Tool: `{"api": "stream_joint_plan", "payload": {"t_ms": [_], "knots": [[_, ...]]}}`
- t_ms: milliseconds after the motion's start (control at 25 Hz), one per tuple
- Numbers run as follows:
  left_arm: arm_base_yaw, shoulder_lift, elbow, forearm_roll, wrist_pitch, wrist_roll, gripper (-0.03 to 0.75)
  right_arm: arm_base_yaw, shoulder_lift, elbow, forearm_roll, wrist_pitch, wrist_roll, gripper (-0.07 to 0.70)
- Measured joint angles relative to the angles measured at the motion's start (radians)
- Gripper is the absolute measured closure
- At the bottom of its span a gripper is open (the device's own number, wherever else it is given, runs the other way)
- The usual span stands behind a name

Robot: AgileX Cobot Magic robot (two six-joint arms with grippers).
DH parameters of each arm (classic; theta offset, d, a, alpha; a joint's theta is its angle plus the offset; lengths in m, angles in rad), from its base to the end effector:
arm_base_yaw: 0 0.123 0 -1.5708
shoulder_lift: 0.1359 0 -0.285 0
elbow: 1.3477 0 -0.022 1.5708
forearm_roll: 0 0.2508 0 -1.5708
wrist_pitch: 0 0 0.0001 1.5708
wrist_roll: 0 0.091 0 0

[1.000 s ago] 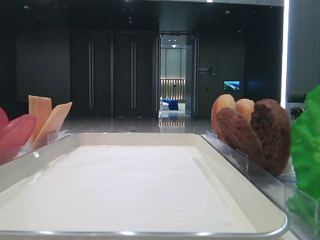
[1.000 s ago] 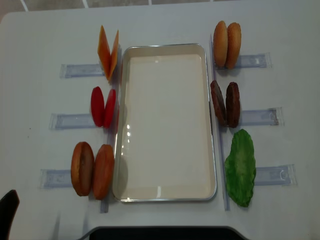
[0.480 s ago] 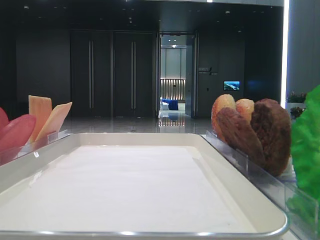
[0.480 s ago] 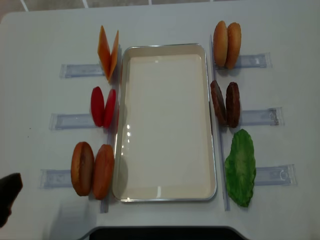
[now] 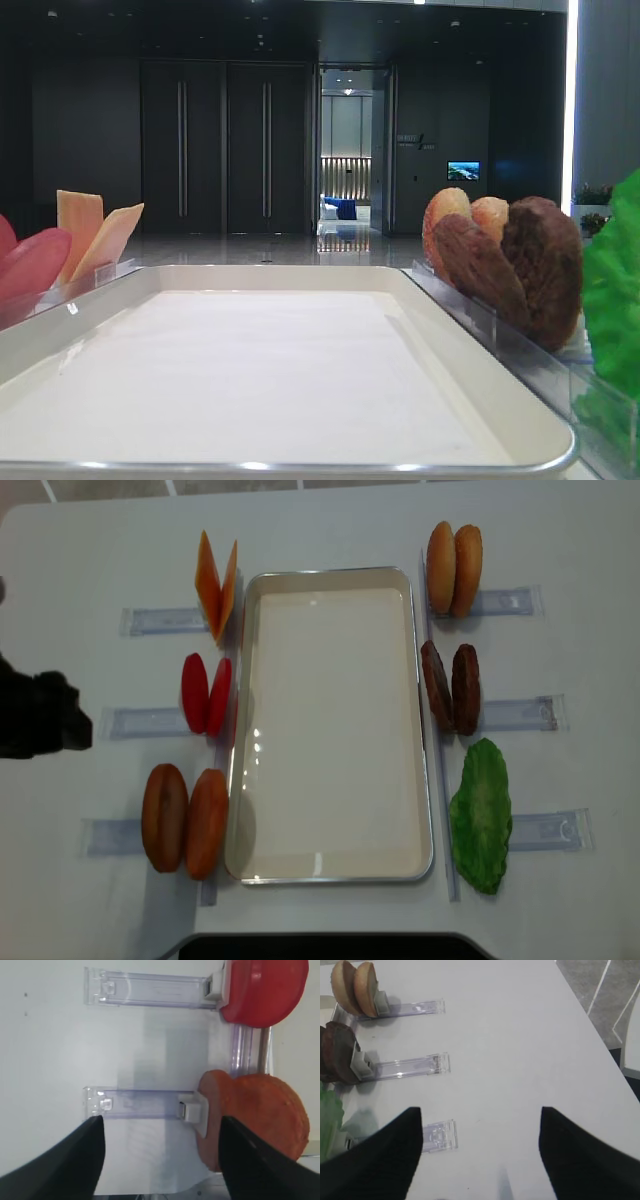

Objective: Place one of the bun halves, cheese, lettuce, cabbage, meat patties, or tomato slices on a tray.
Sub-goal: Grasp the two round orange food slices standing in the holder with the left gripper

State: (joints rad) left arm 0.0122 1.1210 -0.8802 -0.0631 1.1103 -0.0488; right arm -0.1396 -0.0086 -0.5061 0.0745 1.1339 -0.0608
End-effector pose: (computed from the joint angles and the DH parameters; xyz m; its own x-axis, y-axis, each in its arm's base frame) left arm 0.1907 -0.0028 0.2908 -0.9505 -0.0883 -0.2978 -0.0683 0.9947 -0.0769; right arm -0.0092 0.0075 0.2733 -0.5036 0.0413 -0.8630 0.0666 0.9977 0.0089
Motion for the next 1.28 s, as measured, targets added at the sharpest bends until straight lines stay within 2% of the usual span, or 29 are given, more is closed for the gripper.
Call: {"api": "stream_joint_plan", "payload": {"t_ms": [200,320,440,640,720,840,960,1280], "knots": [[-0.011,0.104,-0.028,-0.022,0.0,-0.012,0.188,0.0,0.0,0.0,0.0,0.0,0.0,0.16],[-0.08,0.105,-0.028,0.002,-0.002,-0.074,0.196,0.0,0.0,0.0,0.0,0.0,0.0,0.16],[-0.229,0.106,-0.029,0.025,-0.019,-0.189,0.198,0.0,0.0,0.0,0.0,0.0,0.0,0.16],[-0.465,0.144,-0.037,0.063,-0.047,-0.445,0.198,0.0,0.0,0.0,0.0,0.0,0.0,0.16],[-0.539,0.17,-0.038,0.068,-0.053,-0.528,0.198,0.0,0.0,0.0,0.0,0.0,0.0,0.16],[-0.613,0.208,-0.038,0.086,-0.076,-0.617,0.198,0.0,0.0,0.0,0.0,0.0,0.0,0.16],[-0.64,0.247,-0.038,0.108,-0.084,-0.663,0.198,0.0,0.0,0.0,0.0,0.0,0.0,0.16],[-0.641,0.368,-0.039,0.118,-0.109,-0.673,0.198,0.0,0.0,0.0,0.0,0.0,0.0,0.16]]}}
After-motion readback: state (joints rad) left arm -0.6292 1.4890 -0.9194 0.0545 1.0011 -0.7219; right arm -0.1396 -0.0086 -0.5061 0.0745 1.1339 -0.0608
